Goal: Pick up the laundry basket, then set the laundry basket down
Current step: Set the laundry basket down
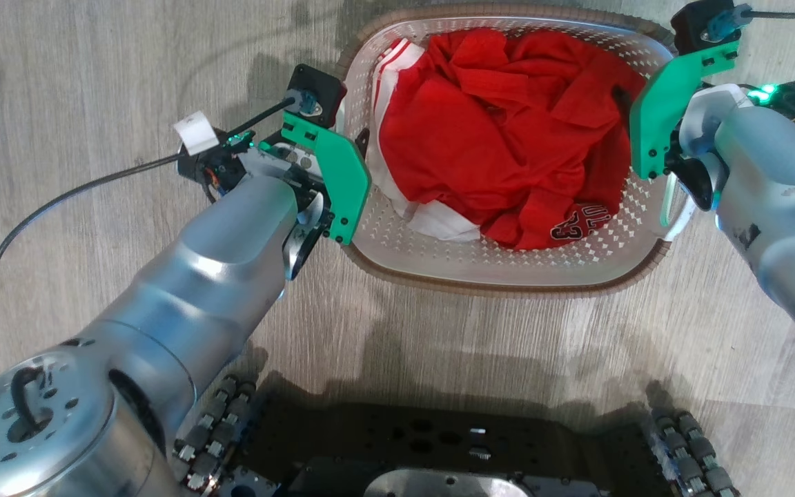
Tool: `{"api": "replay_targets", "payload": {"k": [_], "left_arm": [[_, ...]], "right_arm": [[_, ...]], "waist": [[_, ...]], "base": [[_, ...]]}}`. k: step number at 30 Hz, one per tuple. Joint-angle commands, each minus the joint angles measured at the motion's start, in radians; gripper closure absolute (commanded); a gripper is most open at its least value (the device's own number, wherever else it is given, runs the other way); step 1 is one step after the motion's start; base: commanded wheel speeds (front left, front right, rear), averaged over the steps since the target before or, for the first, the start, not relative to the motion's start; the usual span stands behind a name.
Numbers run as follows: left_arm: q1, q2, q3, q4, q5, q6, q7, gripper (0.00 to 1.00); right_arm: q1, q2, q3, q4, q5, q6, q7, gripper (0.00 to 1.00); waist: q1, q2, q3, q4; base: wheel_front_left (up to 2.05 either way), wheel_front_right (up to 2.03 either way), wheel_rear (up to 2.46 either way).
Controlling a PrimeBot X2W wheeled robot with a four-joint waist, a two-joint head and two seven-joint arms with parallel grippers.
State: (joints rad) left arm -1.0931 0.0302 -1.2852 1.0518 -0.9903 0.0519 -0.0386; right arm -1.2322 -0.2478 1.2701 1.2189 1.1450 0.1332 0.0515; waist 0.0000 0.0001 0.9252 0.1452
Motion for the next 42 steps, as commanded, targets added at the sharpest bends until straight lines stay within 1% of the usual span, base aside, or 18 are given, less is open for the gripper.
{"api": "replay_targets", "payload": {"k": [1, 7, 14, 20, 23, 30, 34, 37, 38, 39, 42], "left_arm": [[0.0, 0.02, 0.005, -0.001, 0.001, 0.004, -0.012, 0.0], [0.002, 0.02, 0.005, 0.007, 0.005, 0.009, -0.036, 0.0], [0.015, 0.02, 0.005, 0.017, -0.004, 0.032, -0.066, 0.0], [0.029, 0.02, 0.005, 0.024, -0.003, 0.035, -0.085, 0.0], [0.048, 0.02, 0.005, 0.025, -0.024, 0.031, -0.096, 0.0], [0.105, 0.02, 0.005, 0.044, -0.036, 0.023, -0.102, 0.0], [0.15, 0.02, 0.005, 0.065, -0.047, 0.015, -0.118, 0.0], [0.191, 0.02, 0.005, 0.076, -0.059, 0.006, -0.122, 0.0], [0.203, 0.02, 0.005, 0.079, -0.063, 0.005, -0.125, 0.0], [0.227, 0.02, 0.005, 0.081, -0.07, 0.002, -0.136, 0.0], [0.263, 0.02, 0.005, 0.082, -0.084, -0.002, -0.16, 0.0]], "right_arm": [[0.043, 0.02, 0.005, -0.009, 0.006, -0.002, 0.0, 0.0], [0.051, 0.026, 0.005, 0.003, 0.01, -0.002, 0.0, 0.0], [0.075, 0.035, 0.002, 0.039, 0.013, -0.002, -0.012, 0.0], [0.088, 0.041, -0.005, 0.065, 0.009, -0.002, -0.024, 0.0], [0.106, 0.051, -0.019, 0.069, 0.02, -0.002, -0.022, 0.0], [0.169, 0.059, -0.041, 0.071, 0.036, -0.002, -0.026, 0.0], [0.227, 0.075, -0.069, 0.072, 0.058, -0.002, -0.027, 0.0], [0.266, 0.078, -0.07, 0.072, 0.052, -0.002, -0.036, 0.0], [0.277, 0.077, -0.07, 0.072, 0.047, -0.002, -0.043, 0.0], [0.299, 0.078, -0.078, 0.072, 0.046, -0.002, -0.065, 0.0], [0.329, 0.084, -0.103, 0.072, 0.053, -0.002, -0.121, 0.0]], "waist": [[0.0, -0.0001, -0.001, 0.0], [0.0, -0.0001, -0.012, -0.001], [0.0, -0.0001, -0.053, -0.001], [0.0, -0.0001, -0.097, 0.0], [0.0, -0.0001, -0.135, -0.001], [0.0, -0.0001, -0.267, -0.015], [0.0, -0.0001, -0.363, -0.03], [0.0, -0.0001, -0.442, -0.037], [0.0, -0.0001, -0.468, -0.038], [0.0, -0.0001, -0.517, -0.041], [0.0, -0.0001, -0.589, -0.048]], "base": [[0.0, 0.0, 0.0], [0.0, 0.0, 0.0], [0.0, 0.0, 0.0], [0.0, 0.0, 0.0], [0.0, 0.0, 0.0], [0.0, 0.0, 0.0], [0.0, 0.0, 0.0], [0.0, 0.0, 0.0], [0.0, 0.0, 0.0], [0.0, 0.0, 0.0], [0.0, 0.0, 0.0]]}}
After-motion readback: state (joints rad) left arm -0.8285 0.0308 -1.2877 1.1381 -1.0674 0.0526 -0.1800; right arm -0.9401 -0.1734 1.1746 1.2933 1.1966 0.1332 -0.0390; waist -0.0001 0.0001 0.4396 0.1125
